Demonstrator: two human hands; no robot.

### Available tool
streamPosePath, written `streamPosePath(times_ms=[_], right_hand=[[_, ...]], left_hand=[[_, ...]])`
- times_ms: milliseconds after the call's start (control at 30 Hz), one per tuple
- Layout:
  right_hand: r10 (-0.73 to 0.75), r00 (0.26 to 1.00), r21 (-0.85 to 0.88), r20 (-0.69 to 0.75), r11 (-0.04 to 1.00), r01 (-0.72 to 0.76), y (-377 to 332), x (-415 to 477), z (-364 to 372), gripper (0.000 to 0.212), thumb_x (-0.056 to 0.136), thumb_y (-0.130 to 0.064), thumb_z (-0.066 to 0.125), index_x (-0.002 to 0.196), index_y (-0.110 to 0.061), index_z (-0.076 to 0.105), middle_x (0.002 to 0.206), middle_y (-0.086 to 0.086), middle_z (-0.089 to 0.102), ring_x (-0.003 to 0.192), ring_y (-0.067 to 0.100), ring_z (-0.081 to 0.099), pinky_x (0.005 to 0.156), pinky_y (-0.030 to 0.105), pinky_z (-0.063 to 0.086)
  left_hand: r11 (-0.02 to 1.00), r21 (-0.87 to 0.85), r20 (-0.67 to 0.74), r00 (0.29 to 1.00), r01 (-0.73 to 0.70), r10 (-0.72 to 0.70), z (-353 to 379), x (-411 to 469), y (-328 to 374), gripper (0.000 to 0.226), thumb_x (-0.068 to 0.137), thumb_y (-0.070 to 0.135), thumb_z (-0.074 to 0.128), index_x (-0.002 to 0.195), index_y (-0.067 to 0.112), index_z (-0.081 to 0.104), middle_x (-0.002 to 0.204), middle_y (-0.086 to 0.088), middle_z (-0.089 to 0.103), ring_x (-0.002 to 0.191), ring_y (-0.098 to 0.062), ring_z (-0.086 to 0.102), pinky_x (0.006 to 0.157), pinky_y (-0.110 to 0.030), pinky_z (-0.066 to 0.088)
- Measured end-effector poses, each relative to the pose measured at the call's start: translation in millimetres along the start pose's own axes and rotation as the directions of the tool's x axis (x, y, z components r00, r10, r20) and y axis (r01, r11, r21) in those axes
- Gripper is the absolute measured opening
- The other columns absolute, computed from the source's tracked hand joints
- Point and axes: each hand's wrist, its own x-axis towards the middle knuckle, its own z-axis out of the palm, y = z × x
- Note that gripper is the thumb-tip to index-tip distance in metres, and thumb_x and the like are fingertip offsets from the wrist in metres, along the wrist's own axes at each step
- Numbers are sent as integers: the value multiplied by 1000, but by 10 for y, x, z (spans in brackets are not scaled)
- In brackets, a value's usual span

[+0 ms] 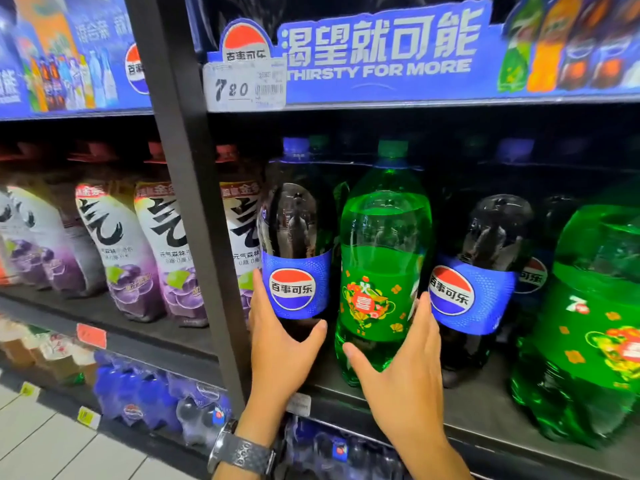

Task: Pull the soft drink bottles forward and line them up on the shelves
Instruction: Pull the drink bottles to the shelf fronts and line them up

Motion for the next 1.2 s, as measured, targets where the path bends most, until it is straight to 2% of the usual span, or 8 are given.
streamPosePath(times_ms=[133, 267, 500, 633, 767, 900, 1000, 1200], right_hand=[[-22, 992, 196, 127, 981, -3, 50, 86, -61, 114, 71, -45, 72, 143, -48, -17, 155, -27, 7, 140, -6, 14, 110, 26, 27], [-18, 999, 114, 49, 993, 12, 8, 94, -74, 116, 66, -52, 73, 143, -49, -14, 152, -28, 13, 137, -1, 23, 102, 25, 30], [-14, 989, -103, -144, 995, -1, -165, 18, 116, 119, 61, -53, 80, 149, -27, 3, 145, 1, 29, 130, 19, 28, 106, 42, 29], [47, 992, -132, -119, 989, -63, -184, 75, 105, 124, 58, -61, 76, 149, -21, 2, 142, 6, 28, 128, 25, 28, 107, 42, 27], [-21, 1000, 47, -4, 999, 21, -92, 19, 40, 108, 72, -58, 60, 147, -33, -14, 155, -15, 3, 142, 5, 4, 115, 33, 16], [10, 997, 213, 75, 977, -26, -37, 57, -15, 108, 75, -40, 68, 143, -46, -15, 155, -19, 13, 141, 1, 18, 113, 33, 29], [8, 1000, 127, 19, 992, -10, -62, 70, -7, 110, 72, -42, 71, 145, -44, -12, 154, -16, 18, 139, 5, 23, 110, 35, 34], [18, 980, -144, -197, 988, -47, -212, 33, 131, 113, 63, -59, 75, 148, -19, 12, 137, 6, 36, 121, 24, 35, 103, 42, 34]], left_hand=[[999, -11, -33, 999, 37, -37, 22, 60, 24, 124, 52, 53, 85, 149, 42, 8, 146, 14, 38, 136, -16, 35, 110, -46, 36], [999, -1, -68, 997, 45, -45, 20, 90, 37, 117, 50, 46, 86, 144, 46, 16, 133, 19, 47, 127, -12, 44, 101, -31, 41], [995, -90, 0, 999, 48, -48, 9, 120, -11, 106, 52, 39, 87, 140, 38, 29, 129, 15, 55, 118, -6, 54, 98, -40, 49], [989, -135, 50, 997, 62, -56, 4, 114, -19, 111, 55, 37, 87, 144, 38, 21, 135, 18, 50, 120, 2, 51, 102, -37, 46], [995, -93, -34, 998, 40, -43, 46, 35, -8, 112, 54, 42, 87, 144, 33, 19, 140, 8, 39, 130, -9, 41, 109, -43, 38], [1000, 16, -128, 992, 9, -6, 121, -123, 1, 107, 63, 38, 85, 147, 29, 20, 145, 2, 35, 135, -14, 33, 111, -44, 33], [999, 32, -144, 990, 19, -14, 108, -136, -17, 106, 63, 39, 84, 148, 32, 21, 147, 7, 35, 136, -9, 33, 112, -41, 34], [998, 37, -130, 991, 43, -38, 99, -170, 22, 105, 68, 38, 82, 150, 31, 17, 150, 8, 33, 138, -5, 29, 113, -32, 30]])
